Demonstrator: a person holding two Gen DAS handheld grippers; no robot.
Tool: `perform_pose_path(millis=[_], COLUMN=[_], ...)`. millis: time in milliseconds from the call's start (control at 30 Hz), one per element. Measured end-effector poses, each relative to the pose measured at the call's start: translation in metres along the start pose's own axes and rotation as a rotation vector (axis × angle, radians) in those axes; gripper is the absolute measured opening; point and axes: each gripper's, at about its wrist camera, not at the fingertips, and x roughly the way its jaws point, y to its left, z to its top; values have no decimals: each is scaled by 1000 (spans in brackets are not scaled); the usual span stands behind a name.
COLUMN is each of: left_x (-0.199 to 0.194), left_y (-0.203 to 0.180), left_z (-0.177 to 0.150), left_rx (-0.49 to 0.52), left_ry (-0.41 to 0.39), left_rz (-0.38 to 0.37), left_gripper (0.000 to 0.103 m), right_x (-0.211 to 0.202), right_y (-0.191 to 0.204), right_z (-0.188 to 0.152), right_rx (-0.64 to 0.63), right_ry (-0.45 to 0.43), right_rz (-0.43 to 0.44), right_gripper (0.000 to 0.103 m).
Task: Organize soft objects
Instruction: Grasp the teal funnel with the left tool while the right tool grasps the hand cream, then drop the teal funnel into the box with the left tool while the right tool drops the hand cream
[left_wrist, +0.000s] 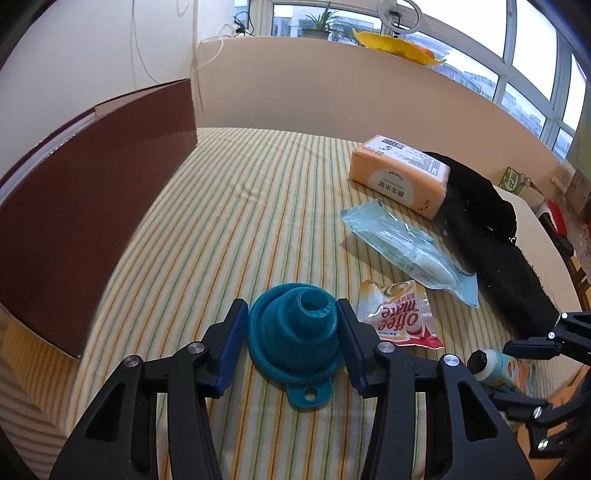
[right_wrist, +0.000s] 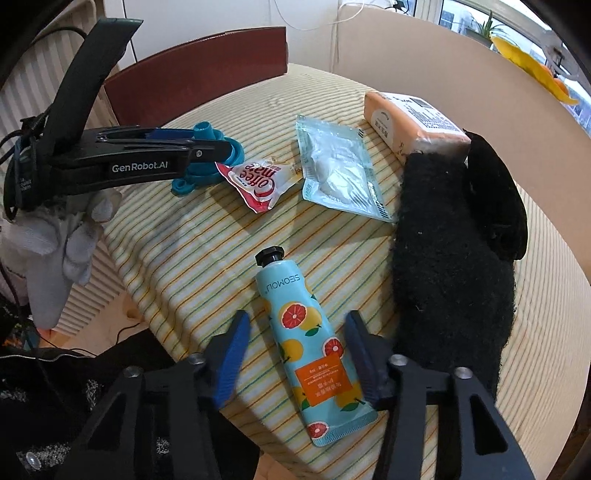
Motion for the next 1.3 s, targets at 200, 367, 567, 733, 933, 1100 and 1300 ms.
perform_pose_path(millis=[200,367,567,733,933,1100,1300], left_x=[-1,-9,-12,-12,-29,-53,-93], left_y=[-1,7,18,25,31,37,65], left_z=[-1,1,3,2,8,21,44], left_rx=[8,-17,-31,-62,-80,-92,-115], left_ry=[-11,-27,-35,-31,-70,-125,-216], left_rz=[4,0,15,0,-16,-37,-25], left_gripper=[43,28,29,29,29,29,29], right_x=[-1,-6,-11,-14,-30,-49,-74], right_y=[1,-1,-6,-11,-9,-7,-6], right_z=[1,0,1,3,1,15,62], right_rx=[3,32,61,93,108,109,79], right_ry=[4,-4,-26,-39,-77,-127,-208], right_rz=[2,13,6,13,12,13,25], right_gripper=[32,28,27,27,27,27,27])
